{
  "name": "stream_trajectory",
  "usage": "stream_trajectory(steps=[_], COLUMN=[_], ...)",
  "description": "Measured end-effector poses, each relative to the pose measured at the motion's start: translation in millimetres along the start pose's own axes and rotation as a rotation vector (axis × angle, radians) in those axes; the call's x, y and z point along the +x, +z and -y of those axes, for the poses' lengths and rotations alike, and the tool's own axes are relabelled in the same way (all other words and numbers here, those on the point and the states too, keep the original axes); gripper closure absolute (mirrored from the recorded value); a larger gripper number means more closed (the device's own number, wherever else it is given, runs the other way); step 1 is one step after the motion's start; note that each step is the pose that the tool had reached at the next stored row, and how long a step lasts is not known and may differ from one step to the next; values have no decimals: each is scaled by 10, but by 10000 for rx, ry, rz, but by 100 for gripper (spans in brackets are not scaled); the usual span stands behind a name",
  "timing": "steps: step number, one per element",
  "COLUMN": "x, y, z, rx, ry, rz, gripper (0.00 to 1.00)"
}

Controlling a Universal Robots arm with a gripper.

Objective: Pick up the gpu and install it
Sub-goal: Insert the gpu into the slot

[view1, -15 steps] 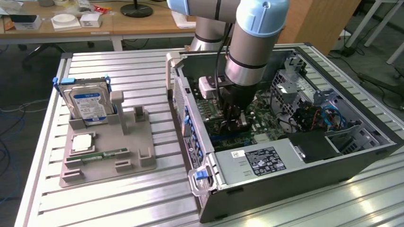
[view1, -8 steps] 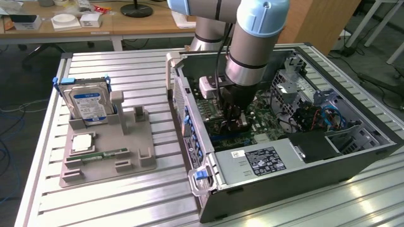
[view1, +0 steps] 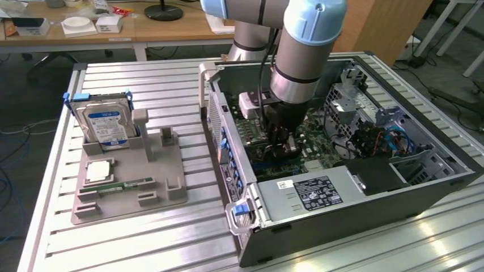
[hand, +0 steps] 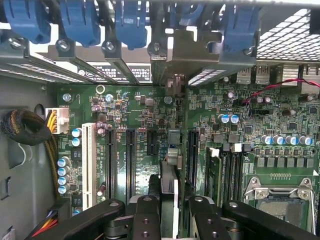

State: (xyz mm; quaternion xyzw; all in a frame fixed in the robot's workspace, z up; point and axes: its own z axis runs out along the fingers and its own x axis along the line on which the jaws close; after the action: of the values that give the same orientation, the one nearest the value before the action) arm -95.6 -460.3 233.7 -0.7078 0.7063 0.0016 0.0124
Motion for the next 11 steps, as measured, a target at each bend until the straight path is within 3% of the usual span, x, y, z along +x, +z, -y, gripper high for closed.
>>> stream_trajectory(steps=[11], x=[0], y=[2], z=[12], rx=[0], ry=[-13], rz=[1], gripper=[73])
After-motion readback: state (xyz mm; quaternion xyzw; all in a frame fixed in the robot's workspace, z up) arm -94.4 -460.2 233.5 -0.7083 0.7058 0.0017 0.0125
